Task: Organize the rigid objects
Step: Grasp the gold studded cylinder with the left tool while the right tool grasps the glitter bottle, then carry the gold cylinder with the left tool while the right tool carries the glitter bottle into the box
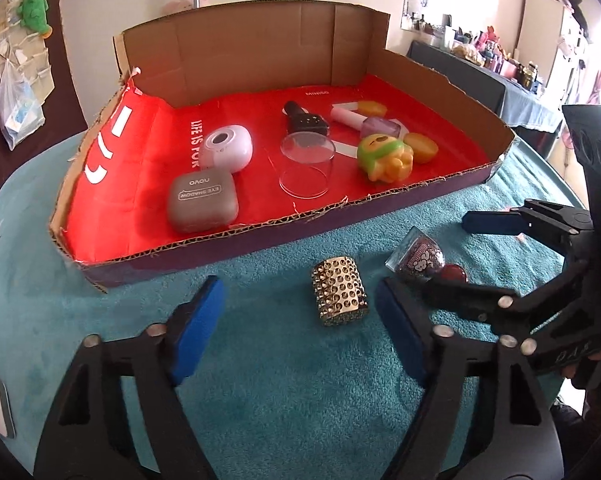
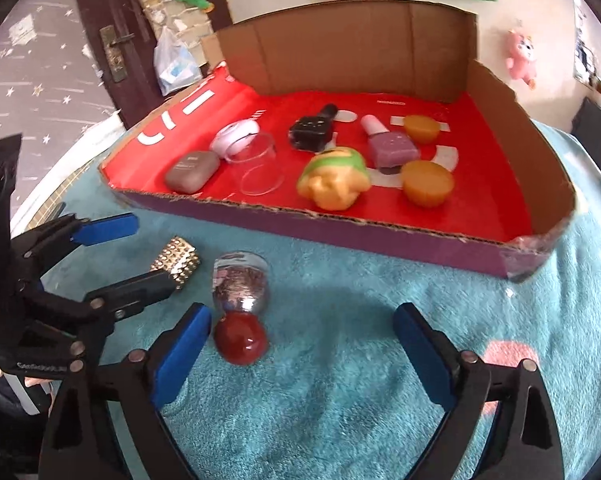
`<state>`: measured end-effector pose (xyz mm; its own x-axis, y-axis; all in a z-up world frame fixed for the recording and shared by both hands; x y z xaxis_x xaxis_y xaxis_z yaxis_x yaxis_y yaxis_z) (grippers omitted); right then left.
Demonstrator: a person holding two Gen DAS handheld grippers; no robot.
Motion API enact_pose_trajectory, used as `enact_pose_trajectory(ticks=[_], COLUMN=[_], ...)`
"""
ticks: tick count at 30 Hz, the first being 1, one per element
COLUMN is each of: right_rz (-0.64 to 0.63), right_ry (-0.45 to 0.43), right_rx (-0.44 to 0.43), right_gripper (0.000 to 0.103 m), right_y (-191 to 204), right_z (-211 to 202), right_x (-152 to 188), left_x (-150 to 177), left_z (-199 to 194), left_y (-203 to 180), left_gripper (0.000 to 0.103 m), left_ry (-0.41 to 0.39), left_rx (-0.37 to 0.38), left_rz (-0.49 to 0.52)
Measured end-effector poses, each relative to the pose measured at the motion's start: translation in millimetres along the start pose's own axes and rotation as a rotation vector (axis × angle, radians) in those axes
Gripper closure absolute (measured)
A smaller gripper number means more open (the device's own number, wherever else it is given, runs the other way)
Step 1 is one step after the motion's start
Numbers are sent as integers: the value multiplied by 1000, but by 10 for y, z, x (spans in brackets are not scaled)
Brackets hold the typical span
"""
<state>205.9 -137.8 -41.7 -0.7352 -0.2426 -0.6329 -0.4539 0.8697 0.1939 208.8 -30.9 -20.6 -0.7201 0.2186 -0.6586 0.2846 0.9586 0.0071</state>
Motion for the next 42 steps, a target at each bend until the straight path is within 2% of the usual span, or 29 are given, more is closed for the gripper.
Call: enact_pose_trajectory(ticks=[2,3,5,6,7,8,9,18,26,30,35,39,42], right_rz=[-35,-53,-85,-103,-118,-133,-139,-102,-74,-47,-22,-9,9], right_ry=[5,6,11,14,18,14,10,-66,-74,-119,-152,-134,-85], right_rx=[0,1,13,18,16,5,-21,-44,-56,-114,-140,-95,-63], right_gripper=[15,21,30,36,39,50,71,70,70,70,70,70,70], right_y=[56,83,128,154,182,220,261,336,316,334,223,0,-202], right_z=[32,47,77,93,100,93,83,-149,-212,-344,-478,-343,-98], right_x=[-13,-21,-28,-28,-24,-23,-20,-66,-73,-212,-765,-1276,-1587], left_x=[0,6,21,30,29,26,23,-66,-80,-229,-727,-1092,-1297], left_z=[38,52,88,111,122,115,102,-220,-271,-392,-392,-76,207], left_y=[-30,-40,-67,-88,-96,-100,-102,-125,-142,-116,29,150,242], left_gripper=[43,47,60,71,73,76,79,79,79,79,79,79,79], left_ry=[15,21,35,42,41,35,33,-47,-58,-84,-108,-41,2], left_rx=[27,40,67,80,77,75,75,89,91,111,136,119,91], left_rz=[-6,-10,-17,-17,-16,-15,-16,-7,-5,-11,-15,4,17])
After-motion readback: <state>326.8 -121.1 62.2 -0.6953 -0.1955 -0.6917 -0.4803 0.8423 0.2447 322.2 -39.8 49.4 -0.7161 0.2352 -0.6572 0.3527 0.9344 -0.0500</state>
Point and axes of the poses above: each gripper's, at about its wrist camera, not at the fingertips, and z roughly the way its jaws point, y to its left, x to its underside, the point moved 9 cm from there along z, roughly the way its jaws point, and after that the axes turned 3 degrees about -x, right-handed, at the moved point
